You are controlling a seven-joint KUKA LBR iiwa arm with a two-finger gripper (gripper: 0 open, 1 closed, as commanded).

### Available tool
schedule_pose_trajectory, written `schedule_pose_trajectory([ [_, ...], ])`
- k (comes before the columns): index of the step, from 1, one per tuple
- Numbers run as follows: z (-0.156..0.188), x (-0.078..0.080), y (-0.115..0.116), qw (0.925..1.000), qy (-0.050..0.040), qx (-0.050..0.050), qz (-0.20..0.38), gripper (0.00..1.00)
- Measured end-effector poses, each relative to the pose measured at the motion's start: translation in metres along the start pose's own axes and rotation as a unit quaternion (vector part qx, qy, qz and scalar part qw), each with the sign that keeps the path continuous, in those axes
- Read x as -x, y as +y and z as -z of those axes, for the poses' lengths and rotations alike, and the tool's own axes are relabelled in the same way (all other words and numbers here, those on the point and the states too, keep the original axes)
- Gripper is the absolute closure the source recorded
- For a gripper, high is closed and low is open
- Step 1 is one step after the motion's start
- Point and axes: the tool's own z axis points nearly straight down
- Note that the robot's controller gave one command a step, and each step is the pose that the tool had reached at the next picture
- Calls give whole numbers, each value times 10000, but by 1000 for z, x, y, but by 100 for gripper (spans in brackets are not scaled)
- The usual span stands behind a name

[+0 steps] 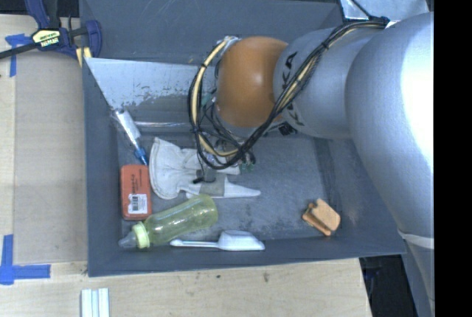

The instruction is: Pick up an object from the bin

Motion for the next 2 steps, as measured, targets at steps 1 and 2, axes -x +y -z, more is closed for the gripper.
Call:
schedule_pose_trajectory([
  [1, 0, 0, 0, 10000, 0, 0, -2, 100],
  [2, 143, 10, 3, 10000, -21, -7, 73, 100],
])
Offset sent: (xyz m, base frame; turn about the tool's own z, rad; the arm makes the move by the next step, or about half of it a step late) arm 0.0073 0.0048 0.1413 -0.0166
